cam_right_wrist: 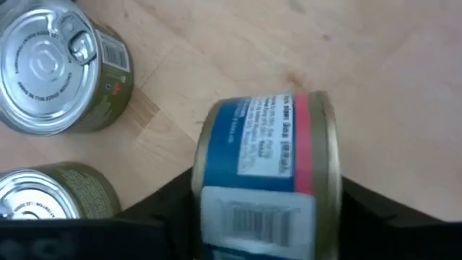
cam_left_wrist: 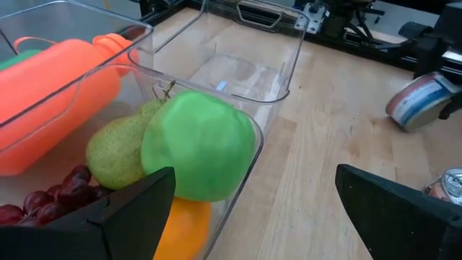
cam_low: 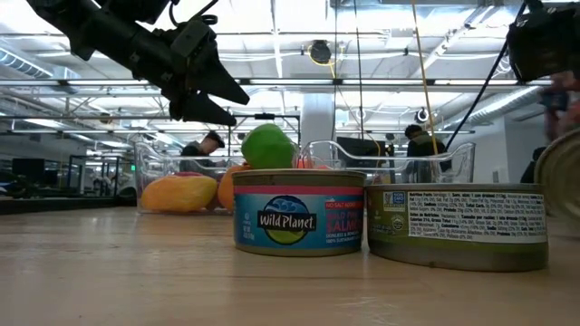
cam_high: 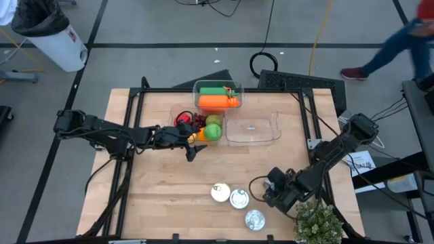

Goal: Pick & Place Food Item
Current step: Put the left blue and pink tuna can into the bottom right transparent bin, then put the bottom green tuna can into the bottom right transparent bin, then put the green tuna can into the bottom right transparent bin

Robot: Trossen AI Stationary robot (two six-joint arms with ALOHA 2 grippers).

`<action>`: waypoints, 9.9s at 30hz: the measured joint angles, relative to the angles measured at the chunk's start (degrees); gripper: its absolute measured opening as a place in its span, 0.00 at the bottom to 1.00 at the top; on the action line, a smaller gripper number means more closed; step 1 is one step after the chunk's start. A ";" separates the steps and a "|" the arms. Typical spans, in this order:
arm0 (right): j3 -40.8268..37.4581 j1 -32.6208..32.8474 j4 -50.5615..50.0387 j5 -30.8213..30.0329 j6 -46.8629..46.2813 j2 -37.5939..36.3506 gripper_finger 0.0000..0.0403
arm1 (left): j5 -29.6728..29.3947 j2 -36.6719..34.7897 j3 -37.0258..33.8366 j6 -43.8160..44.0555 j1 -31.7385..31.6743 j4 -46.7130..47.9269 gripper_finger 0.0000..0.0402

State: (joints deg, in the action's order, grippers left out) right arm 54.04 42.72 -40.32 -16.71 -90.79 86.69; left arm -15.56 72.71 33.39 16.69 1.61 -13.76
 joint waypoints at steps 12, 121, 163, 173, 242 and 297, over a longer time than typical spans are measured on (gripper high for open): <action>-0.04 -0.79 1.49 -15.17 12.61 -10.58 0.43 | -0.01 0.00 0.00 0.02 -0.02 0.15 0.98; 0.10 2.16 21.42 -1.32 32.80 8.16 0.61 | -1.10 0.00 0.04 0.50 -0.35 0.66 0.98; -0.04 -10.32 19.76 -20.87 42.00 2.10 0.61 | -1.08 0.00 0.00 0.33 -0.35 0.68 0.98; -0.04 -18.26 28.87 -19.49 47.36 9.90 0.60 | -1.08 0.00 0.00 0.44 -0.35 0.68 0.98; -12.41 -47.11 36.31 4.57 82.90 -16.59 0.57 | -1.08 0.00 0.00 0.24 -0.36 0.60 0.98; 0.30 -9.99 32.29 -8.15 54.77 10.08 0.54 | -1.08 0.02 0.00 1.64 -0.39 0.72 0.98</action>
State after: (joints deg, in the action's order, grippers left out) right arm 54.34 32.73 -8.03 -24.86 -36.03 96.77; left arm -16.64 72.73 33.39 18.33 1.21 -13.04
